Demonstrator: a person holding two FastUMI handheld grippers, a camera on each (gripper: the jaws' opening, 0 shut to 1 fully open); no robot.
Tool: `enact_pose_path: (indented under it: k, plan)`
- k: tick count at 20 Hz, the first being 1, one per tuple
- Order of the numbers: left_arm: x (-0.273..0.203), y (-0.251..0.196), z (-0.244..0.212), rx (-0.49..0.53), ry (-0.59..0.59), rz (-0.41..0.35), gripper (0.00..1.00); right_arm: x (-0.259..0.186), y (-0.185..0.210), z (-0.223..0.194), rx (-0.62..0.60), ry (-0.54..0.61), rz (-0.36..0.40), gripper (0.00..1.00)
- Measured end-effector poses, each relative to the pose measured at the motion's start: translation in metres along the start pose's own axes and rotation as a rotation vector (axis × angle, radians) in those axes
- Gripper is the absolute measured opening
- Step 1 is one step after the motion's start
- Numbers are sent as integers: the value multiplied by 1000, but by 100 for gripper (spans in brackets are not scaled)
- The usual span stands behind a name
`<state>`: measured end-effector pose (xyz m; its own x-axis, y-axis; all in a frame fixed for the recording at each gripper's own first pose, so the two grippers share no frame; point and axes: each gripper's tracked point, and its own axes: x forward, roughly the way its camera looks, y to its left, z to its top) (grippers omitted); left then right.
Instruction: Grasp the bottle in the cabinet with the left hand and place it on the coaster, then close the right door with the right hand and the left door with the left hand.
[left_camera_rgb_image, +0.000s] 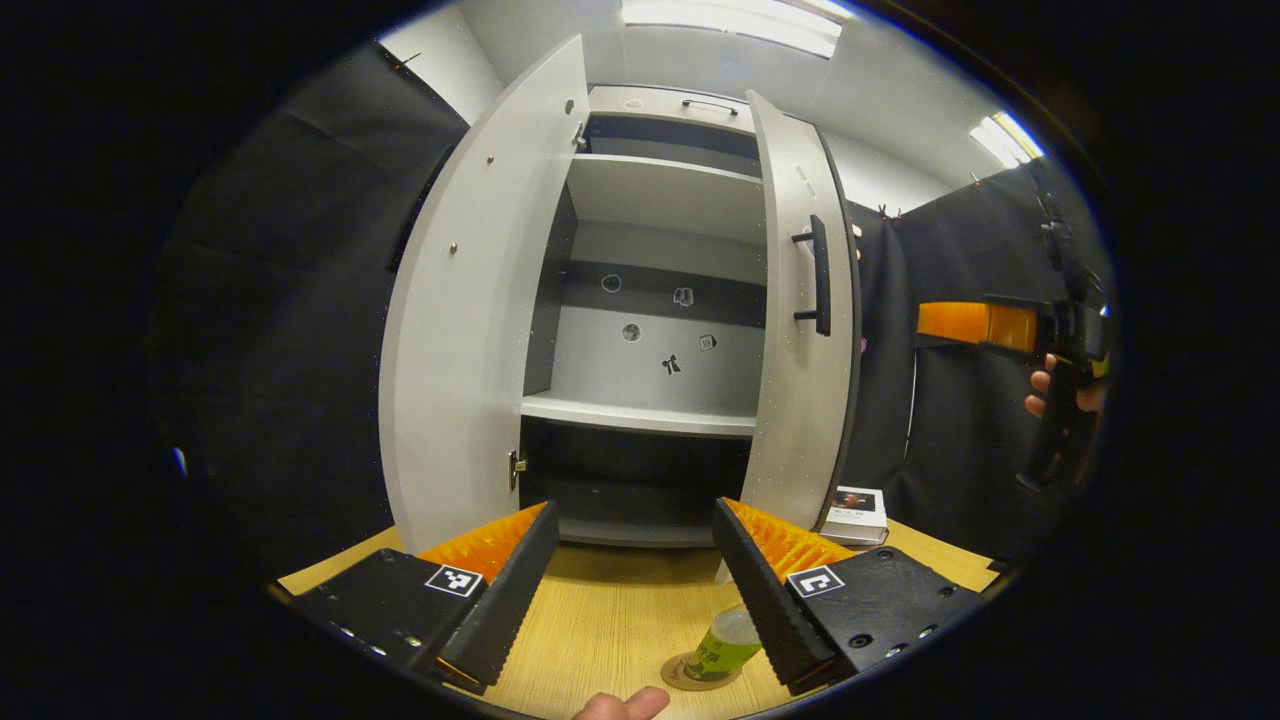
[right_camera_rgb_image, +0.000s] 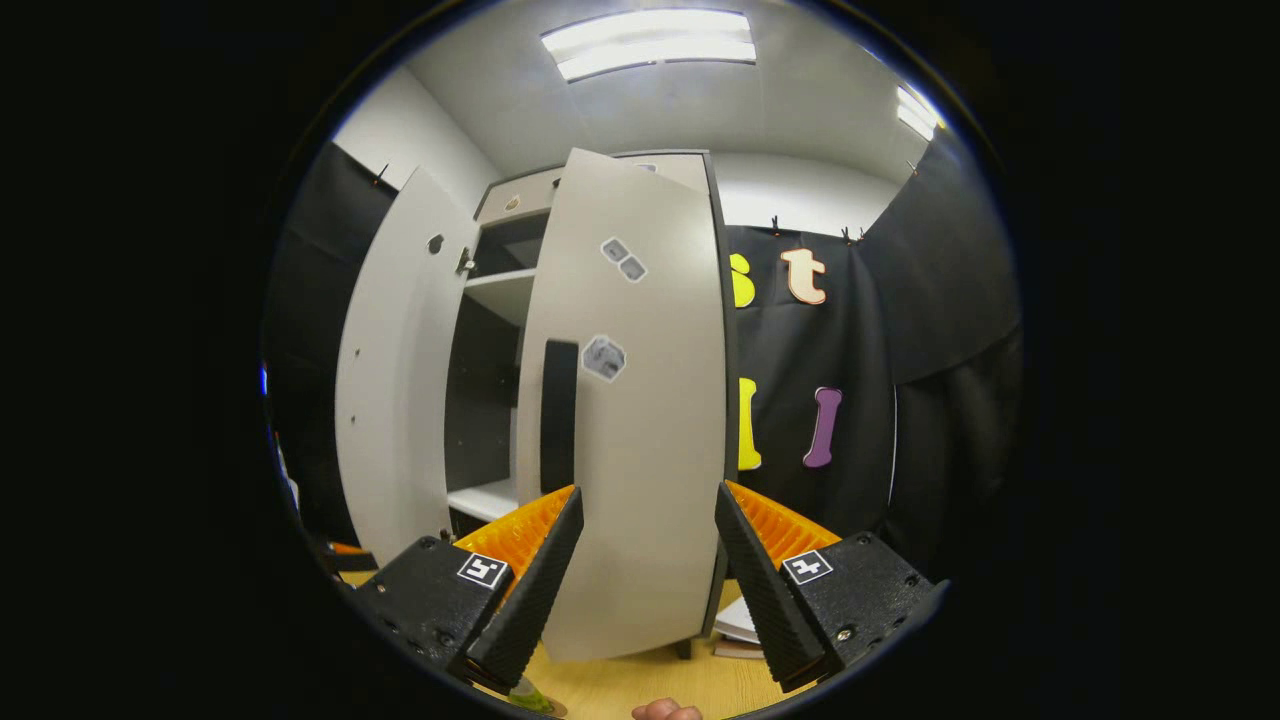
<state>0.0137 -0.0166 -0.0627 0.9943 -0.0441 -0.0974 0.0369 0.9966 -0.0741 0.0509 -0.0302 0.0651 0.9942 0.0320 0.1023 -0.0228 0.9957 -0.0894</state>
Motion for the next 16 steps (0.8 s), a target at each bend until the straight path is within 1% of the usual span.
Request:
enact_pose_path:
  k: [1, 3, 6, 9, 10, 11, 13, 14, 15, 16]
  plan:
    - [1, -2, 0, 1, 0, -8, 95, -9, -1, -6, 6, -4, -14, 82]
    - [2, -7, 0, -3, 1, -25, 94, -23, 7, -20, 9, -2, -21, 82]
    - [4, -12, 1, -3, 9, -41, 94, -38, 15, -49, -29, 50, -31, 82]
    - [5, -26, 1, -20, 24, -89, 95, -55, 20, -77, 21, 87, -43, 82]
    - [5, -29, 3, -24, 22, -100, 95, -58, 27, -88, 48, 113, -27, 82]
    - [5, -30, 8, -31, 17, -99, 95, -61, 34, -99, 76, 141, -9, 82]
    - [0, -27, 29, -73, -14, -100, 95, -68, 35, -110, 125, 162, -10, 82]
    - [-3, -21, 44, -100, -36, -95, 99, -68, 35, -112, 141, 163, -14, 82]
    - [-6, -8, 59, -124, -56, -69, 95, -67, 34, -115, 149, 166, -21, 82]
    - [-11, 12, 73, -135, -78, -27, 95, -65, 32, -118, 152, 171, -29, 82]
